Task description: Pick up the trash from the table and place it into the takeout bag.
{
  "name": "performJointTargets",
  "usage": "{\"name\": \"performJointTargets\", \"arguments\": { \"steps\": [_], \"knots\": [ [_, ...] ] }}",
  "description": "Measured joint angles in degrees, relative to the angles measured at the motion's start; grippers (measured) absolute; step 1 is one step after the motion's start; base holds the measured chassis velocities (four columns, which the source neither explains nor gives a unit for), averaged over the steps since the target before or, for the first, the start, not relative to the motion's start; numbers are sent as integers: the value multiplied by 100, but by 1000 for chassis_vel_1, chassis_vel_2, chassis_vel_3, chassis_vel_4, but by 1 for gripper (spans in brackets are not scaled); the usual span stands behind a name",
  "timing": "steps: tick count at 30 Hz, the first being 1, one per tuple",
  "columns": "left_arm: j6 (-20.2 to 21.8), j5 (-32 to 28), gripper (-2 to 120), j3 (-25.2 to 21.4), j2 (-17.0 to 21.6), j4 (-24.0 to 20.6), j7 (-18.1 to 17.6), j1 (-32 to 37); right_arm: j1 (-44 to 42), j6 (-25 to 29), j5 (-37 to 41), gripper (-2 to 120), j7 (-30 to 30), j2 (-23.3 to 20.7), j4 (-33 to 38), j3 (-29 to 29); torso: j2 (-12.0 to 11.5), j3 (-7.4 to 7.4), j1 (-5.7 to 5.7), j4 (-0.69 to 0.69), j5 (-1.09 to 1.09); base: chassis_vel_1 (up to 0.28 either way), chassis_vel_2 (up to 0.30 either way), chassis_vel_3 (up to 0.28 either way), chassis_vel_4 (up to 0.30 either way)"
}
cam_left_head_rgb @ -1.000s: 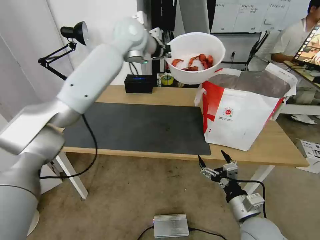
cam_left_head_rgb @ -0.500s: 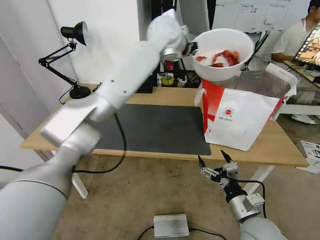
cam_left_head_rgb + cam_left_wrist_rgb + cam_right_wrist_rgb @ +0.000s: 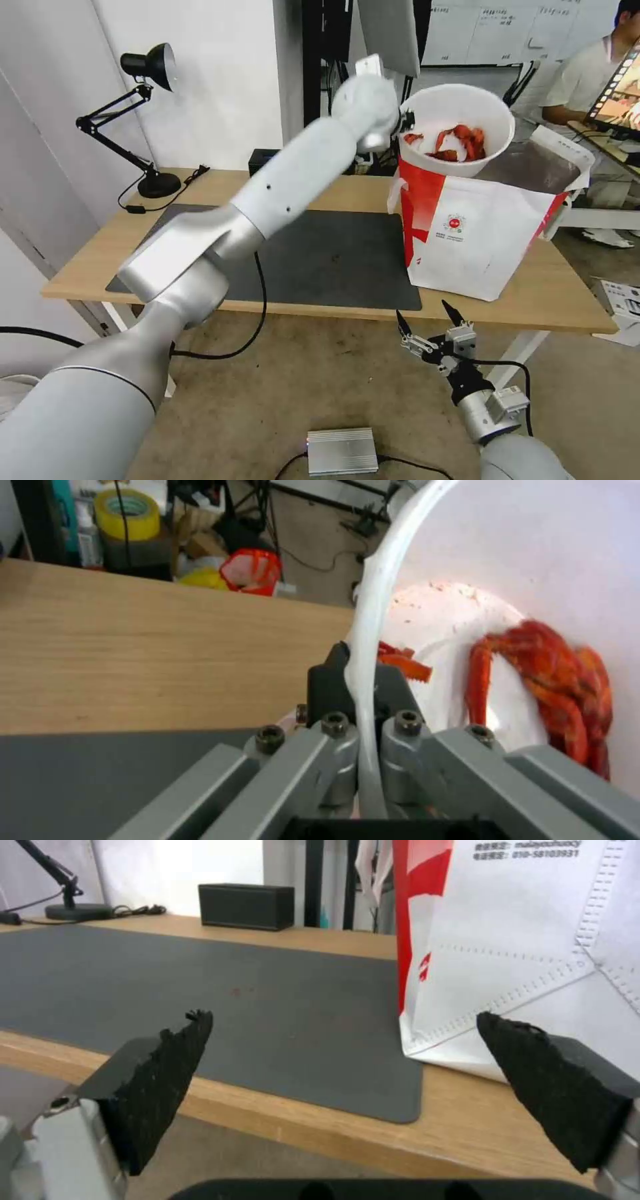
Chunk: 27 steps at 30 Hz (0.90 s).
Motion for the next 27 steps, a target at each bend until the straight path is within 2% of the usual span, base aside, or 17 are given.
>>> {"name": "performJointTargets", "arguments": {
  "steps": [6,15,21,27],
  "knots": [
    [-366,114,0,105,7,-100,30,46,0,0,0,100,0,0,0,0,0,0,0,-1,0,0,0,0,0],
    [-675,182,0,210,10,-223,111,53,0,0,0,100,0,0,0,0,1,0,0,-1,0,0,0,0,0],
    [-1140,473,0,433,12,-142,268,89,0,0,0,100,0,0,0,0,1,0,0,-1,0,0,0,0,0],
    [-1354,858,0,615,16,-194,397,211,0,0,0,100,0,0,0,0,1,0,0,-1,0,0,0,0,0]
  ]
}}
